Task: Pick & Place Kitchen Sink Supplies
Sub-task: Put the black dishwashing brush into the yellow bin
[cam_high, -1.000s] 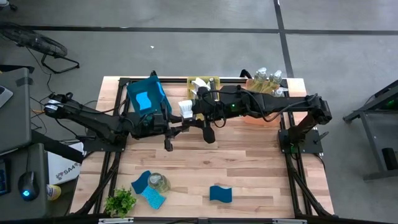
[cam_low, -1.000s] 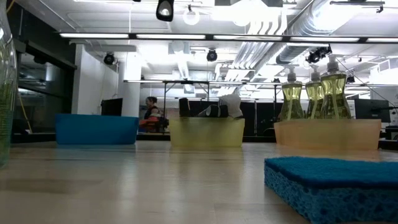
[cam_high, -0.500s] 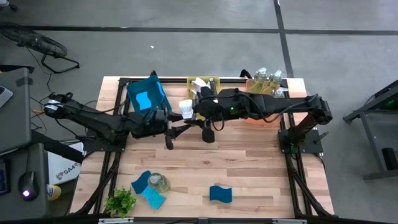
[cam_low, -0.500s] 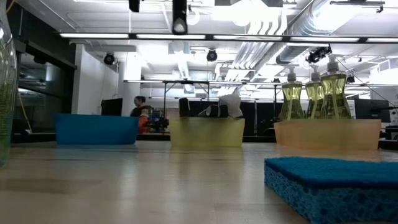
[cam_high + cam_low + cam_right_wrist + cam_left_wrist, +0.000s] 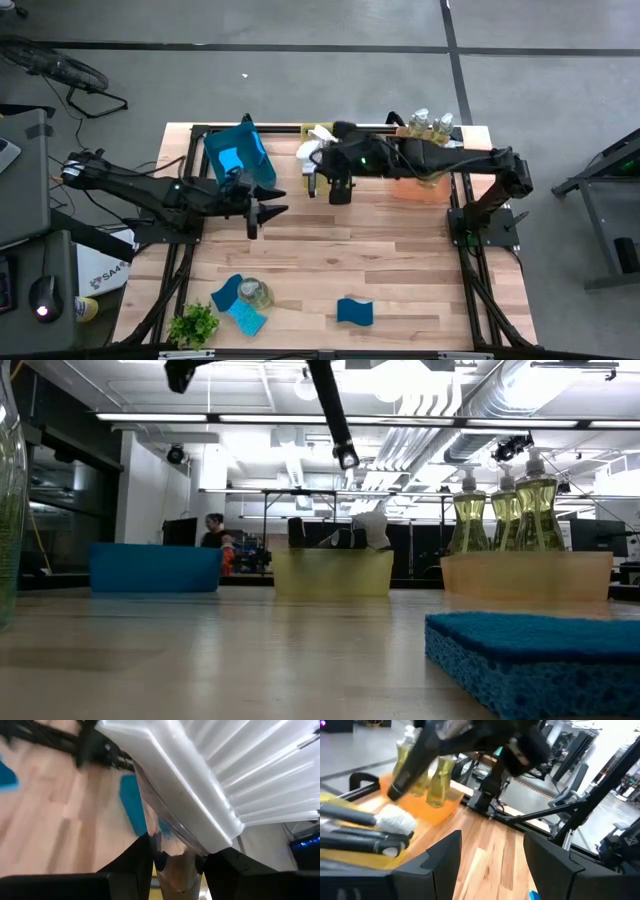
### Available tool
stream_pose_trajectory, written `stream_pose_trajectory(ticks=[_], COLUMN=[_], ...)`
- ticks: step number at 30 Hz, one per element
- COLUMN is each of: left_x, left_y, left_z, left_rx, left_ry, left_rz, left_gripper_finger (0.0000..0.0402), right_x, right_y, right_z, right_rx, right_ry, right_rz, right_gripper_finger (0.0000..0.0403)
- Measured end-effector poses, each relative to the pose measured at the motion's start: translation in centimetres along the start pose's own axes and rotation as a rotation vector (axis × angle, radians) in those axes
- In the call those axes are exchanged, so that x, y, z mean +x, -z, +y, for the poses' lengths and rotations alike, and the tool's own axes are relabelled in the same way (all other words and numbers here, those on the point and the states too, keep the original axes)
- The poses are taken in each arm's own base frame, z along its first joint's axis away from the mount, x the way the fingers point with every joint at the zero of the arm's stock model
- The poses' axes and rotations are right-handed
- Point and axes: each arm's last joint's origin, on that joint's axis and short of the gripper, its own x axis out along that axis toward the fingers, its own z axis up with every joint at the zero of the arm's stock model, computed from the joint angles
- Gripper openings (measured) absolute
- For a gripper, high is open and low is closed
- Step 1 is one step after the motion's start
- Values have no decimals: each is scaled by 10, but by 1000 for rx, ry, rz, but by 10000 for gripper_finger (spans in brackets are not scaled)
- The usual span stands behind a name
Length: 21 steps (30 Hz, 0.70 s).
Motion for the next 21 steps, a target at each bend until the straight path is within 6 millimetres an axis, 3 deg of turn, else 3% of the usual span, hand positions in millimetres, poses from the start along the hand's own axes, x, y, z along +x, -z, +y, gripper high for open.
stream_pose_trajectory(ticks=[3, 12, 21], left_x=[-7, -9, -11], left_y=[-1, 6, 14], left_z=[3, 8, 13], left_rx=[-13, -49, -57], left_ry=[-16, -76, -126], left_rz=[21, 81, 162], left_gripper_finger=[210, 211, 211], right_x=[11, 46, 85], right_y=[9, 45, 81], right_z=[-12, -40, -53], right_rx=[-67, -528, -704], right_ry=[-23, -237, -354], right_rz=[33, 88, 187], right_gripper_finger=[130, 130, 130])
